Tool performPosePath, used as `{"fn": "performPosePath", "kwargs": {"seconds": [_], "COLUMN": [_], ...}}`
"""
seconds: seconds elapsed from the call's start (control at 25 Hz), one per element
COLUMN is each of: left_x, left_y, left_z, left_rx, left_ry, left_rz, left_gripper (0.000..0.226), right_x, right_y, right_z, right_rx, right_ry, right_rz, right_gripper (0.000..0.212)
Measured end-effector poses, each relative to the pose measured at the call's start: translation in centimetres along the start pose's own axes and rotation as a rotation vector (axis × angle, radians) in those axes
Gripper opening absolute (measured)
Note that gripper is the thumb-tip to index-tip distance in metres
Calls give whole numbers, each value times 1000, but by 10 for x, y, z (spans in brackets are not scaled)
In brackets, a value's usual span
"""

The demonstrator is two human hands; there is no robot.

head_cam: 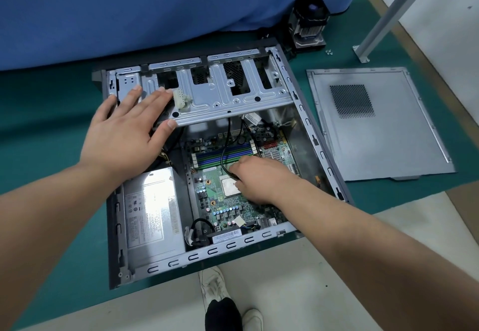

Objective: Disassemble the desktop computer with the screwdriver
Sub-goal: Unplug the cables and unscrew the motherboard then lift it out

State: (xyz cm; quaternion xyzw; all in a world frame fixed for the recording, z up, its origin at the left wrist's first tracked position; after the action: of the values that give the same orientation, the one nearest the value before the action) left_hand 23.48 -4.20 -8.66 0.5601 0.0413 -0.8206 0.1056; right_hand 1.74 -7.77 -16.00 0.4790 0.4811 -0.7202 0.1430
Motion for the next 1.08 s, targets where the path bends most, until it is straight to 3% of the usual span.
{"fn": "performPosePath", "kwargs": {"seconds": [0.16, 0.28, 0.52, 0.6, 0.88, 1.08], "left_x": [1, 1, 0, 0, -1, -1], "left_y": [0, 0, -1, -1, -1, -2], "left_z": [0, 0, 0, 1, 1, 2], "left_rx": [2, -2, -8, -10, -5, -18], "left_ry": [2, 1, 17, 18, 14, 9], "left_rz": [0, 1, -4, -3, 6, -6], "left_gripper": [64, 65, 64, 64, 62, 62], "right_x": [-9, -16, 19, 21, 6, -15], "right_y": [1, 1, 10, 10, 7, -14], "right_z": [15, 34, 73, 76, 59, 53], "right_rx": [134, 270, 492, 509, 420, 347], "right_ry": [75, 95, 323, 377, 441, 560], "right_rz": [108, 246, -10, 2, 160, 326], "right_gripper": [25, 35, 66, 69, 51, 27]}}
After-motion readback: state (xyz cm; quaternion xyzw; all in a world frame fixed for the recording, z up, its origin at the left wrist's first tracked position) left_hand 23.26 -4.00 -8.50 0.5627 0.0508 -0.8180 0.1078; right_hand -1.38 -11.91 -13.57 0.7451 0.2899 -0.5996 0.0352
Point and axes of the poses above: each hand's wrist, its own y-axis towards the middle knuckle, its own x-axis out of the palm, z = x × y, the point moved 9 cm from there along y, towards the middle knuckle, and after that the axes turned 15 degrees about -y, right-handed, at the moved point
